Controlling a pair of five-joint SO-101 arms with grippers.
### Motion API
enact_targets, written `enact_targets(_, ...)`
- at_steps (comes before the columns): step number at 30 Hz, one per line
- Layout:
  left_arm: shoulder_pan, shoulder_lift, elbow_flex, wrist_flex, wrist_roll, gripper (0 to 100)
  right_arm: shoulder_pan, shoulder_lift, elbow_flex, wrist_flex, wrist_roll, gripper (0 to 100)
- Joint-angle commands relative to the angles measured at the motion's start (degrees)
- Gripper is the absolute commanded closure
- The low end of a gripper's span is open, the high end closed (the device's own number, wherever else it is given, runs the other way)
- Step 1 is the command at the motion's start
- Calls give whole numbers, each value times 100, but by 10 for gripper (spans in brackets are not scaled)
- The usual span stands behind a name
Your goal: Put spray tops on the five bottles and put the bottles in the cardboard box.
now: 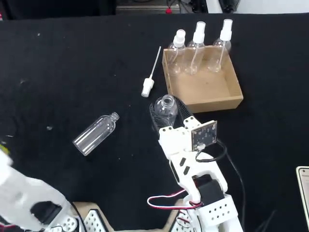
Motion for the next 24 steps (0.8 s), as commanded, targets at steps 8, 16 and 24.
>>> enact_targets(8, 3187, -4914, 2149, -879, 2927, 927, 44, -145, -31, 149, 35, 981)
enact_targets(16, 6009, -6330, 1859, -2180, 5284, 927, 44, -145, -31, 176, 35, 981)
enact_targets(24, 7855, -6374, 1604, -3974, 6145, 927, 44, -145, -22, 158, 44, 981)
